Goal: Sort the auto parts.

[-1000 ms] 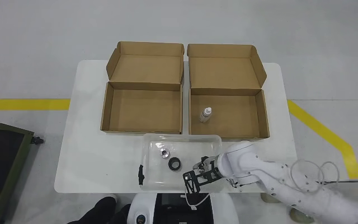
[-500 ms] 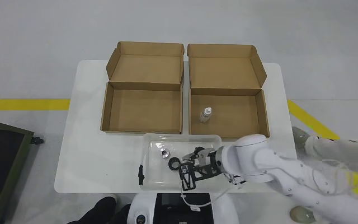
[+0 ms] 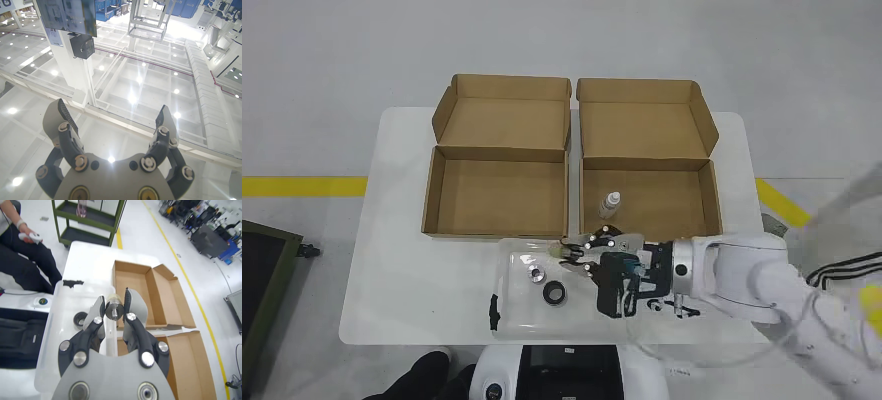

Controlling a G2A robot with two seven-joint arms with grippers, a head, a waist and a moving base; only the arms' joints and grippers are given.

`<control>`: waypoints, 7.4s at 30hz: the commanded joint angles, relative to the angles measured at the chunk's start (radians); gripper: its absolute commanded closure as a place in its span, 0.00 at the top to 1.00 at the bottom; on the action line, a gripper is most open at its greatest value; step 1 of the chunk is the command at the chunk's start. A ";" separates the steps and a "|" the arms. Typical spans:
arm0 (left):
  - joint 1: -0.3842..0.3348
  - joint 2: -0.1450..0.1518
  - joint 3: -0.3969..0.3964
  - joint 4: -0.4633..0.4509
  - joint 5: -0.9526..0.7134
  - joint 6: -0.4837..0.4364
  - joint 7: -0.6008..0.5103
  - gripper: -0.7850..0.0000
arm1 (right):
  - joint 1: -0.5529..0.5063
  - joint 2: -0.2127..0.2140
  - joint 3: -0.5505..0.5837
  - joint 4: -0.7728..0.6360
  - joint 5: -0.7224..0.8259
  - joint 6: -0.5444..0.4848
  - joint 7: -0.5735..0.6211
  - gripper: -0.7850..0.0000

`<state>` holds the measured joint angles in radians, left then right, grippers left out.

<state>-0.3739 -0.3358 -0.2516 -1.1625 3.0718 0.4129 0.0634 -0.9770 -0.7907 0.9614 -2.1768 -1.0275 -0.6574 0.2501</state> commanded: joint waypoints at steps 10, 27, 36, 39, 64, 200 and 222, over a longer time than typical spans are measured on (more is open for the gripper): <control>0.000 0.000 0.000 0.000 0.000 0.000 0.000 1.00 | -0.090 0.000 0.147 -0.004 0.011 0.031 -0.305 0.00; 0.000 0.000 0.000 0.000 0.000 0.000 0.000 1.00 | -0.094 -0.031 0.204 -0.002 0.050 -0.007 -0.557 0.00; 0.000 0.000 0.000 0.000 0.000 0.000 0.000 1.00 | -0.114 -0.034 0.216 0.056 -0.057 -0.106 -0.505 0.00; 0.000 0.000 0.000 0.000 0.000 0.000 0.000 1.00 | -0.144 -0.029 0.235 0.080 -0.052 -0.165 -0.464 0.00; 0.000 0.000 0.000 0.000 0.000 0.000 0.000 1.00 | -0.252 -0.003 0.334 0.313 -0.149 -0.262 -0.115 0.00; 0.000 0.000 0.000 0.000 0.000 0.000 0.000 1.00 | -0.045 -0.245 -0.296 0.459 -0.321 -0.058 0.025 0.20; 0.000 0.000 0.000 0.000 0.000 0.000 0.000 1.00 | -0.122 -0.204 -0.043 0.234 -0.104 -0.109 -0.078 0.00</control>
<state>-0.3739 -0.3358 -0.2516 -1.1625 3.0718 0.4129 0.0634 -1.0972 -0.9951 0.9080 -1.9312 -1.1446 -0.7691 0.1886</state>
